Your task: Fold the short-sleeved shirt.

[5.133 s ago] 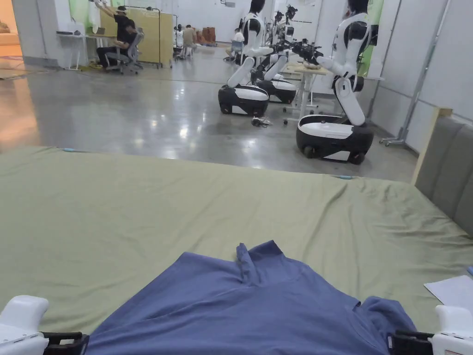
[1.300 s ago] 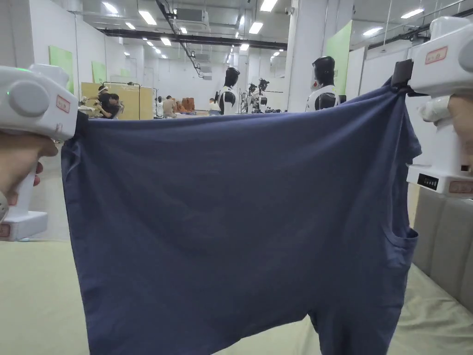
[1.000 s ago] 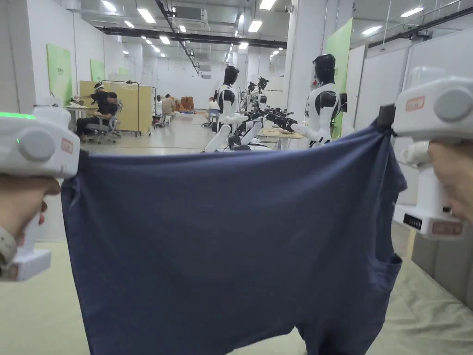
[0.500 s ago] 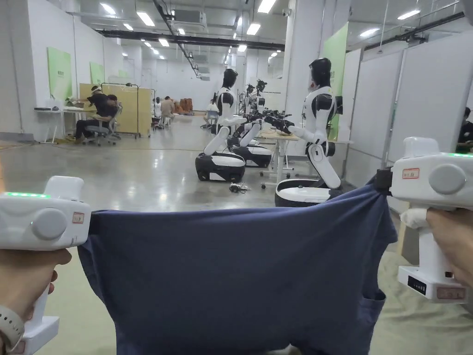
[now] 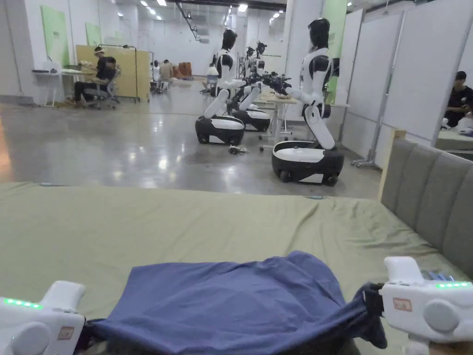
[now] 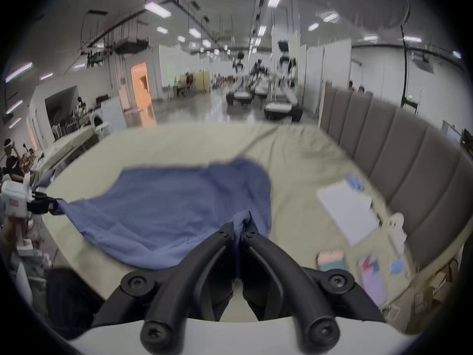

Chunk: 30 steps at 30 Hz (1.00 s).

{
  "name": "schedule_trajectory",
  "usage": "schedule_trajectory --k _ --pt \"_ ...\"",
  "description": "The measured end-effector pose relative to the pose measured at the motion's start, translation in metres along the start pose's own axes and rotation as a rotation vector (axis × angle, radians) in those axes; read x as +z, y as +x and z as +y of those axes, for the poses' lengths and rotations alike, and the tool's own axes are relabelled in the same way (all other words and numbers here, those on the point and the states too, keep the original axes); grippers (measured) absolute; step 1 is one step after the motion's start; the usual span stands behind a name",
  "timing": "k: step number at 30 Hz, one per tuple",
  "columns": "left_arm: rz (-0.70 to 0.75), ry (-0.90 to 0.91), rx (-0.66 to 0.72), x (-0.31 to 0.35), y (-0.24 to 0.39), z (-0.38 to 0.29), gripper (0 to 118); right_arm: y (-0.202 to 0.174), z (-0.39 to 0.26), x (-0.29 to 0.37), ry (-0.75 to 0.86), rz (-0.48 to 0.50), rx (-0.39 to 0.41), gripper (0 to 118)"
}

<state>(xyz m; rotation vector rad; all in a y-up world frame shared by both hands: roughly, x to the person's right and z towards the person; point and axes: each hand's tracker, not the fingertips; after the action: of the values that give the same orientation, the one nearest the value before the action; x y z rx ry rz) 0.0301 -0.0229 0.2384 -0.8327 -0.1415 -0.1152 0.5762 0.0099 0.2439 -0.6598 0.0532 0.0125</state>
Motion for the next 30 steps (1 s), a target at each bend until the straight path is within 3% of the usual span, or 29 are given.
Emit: schedule_trajectory --k 4,8,9,10,11,12,14,17,18,19,20,21,22,23,24,26,30 --pt "-0.005 -0.08 0.005 -0.019 0.011 -0.061 6 -0.006 -0.092 -0.027 -0.143 -0.038 0.004 6" --pt "-0.016 -0.049 0.014 -0.023 0.012 -0.071 7 0.003 -0.117 -0.033 -0.103 -0.056 -0.1 8" --pt "0.004 -0.011 0.018 -0.021 0.01 -0.069 17 0.006 -0.115 -0.029 -0.072 -0.056 -0.118 23" --pt "-0.006 0.033 0.014 -0.019 0.008 -0.068 51 0.009 -0.112 -0.024 -0.042 -0.044 -0.14 74" --pt "-0.004 0.061 0.012 -0.015 0.007 -0.067 77 0.013 -0.108 -0.021 -0.036 -0.011 -0.166 113" --pt "0.026 0.089 0.003 -0.007 0.01 -0.069 90 0.014 -0.104 -0.017 -0.053 -0.002 -0.169 116" --pt "0.04 0.204 -0.033 0.011 0.013 -0.074 91 0.01 -0.094 0.009 0.079 0.013 -0.172 114" --pt "0.034 0.27 -0.011 0.036 0.02 -0.088 91 0.001 -0.084 0.031 0.112 0.023 -0.149 114" --pt "0.046 0.263 -0.007 0.039 0.022 -0.092 90 -0.005 -0.09 0.035 0.131 0.023 -0.13 107" --pt "0.068 0.266 0.004 0.042 0.024 -0.097 86 -0.01 -0.09 0.04 0.135 0.023 -0.112 83" --pt "0.07 0.261 0.015 0.048 0.028 -0.102 62 -0.015 -0.091 0.043 0.147 0.006 -0.094 51" --pt "0.057 0.251 0.038 0.05 0.027 -0.106 14 -0.02 -0.093 0.046 0.16 -0.025 -0.065 21" --pt "0.03 0.241 0.061 0.052 0.027 -0.11 4 -0.027 -0.096 0.045 0.164 -0.063 -0.034 8" --pt "0.031 0.224 0.073 0.047 0.027 -0.113 4 -0.031 -0.098 0.044 0.156 -0.083 -0.018 8" --pt "0.129 0.203 0.046 0.041 0.023 -0.116 4 -0.033 -0.1 0.044 0.156 -0.098 -0.018 8" --pt "0.075 0.202 0.049 0.031 0.017 -0.117 4 -0.032 -0.102 0.04 0.138 -0.042 -0.058 8" --pt "0.08 0.18 0.062 0.016 0.014 -0.12 6 -0.041 -0.105 0.032 0.119 -0.057 -0.045 8"
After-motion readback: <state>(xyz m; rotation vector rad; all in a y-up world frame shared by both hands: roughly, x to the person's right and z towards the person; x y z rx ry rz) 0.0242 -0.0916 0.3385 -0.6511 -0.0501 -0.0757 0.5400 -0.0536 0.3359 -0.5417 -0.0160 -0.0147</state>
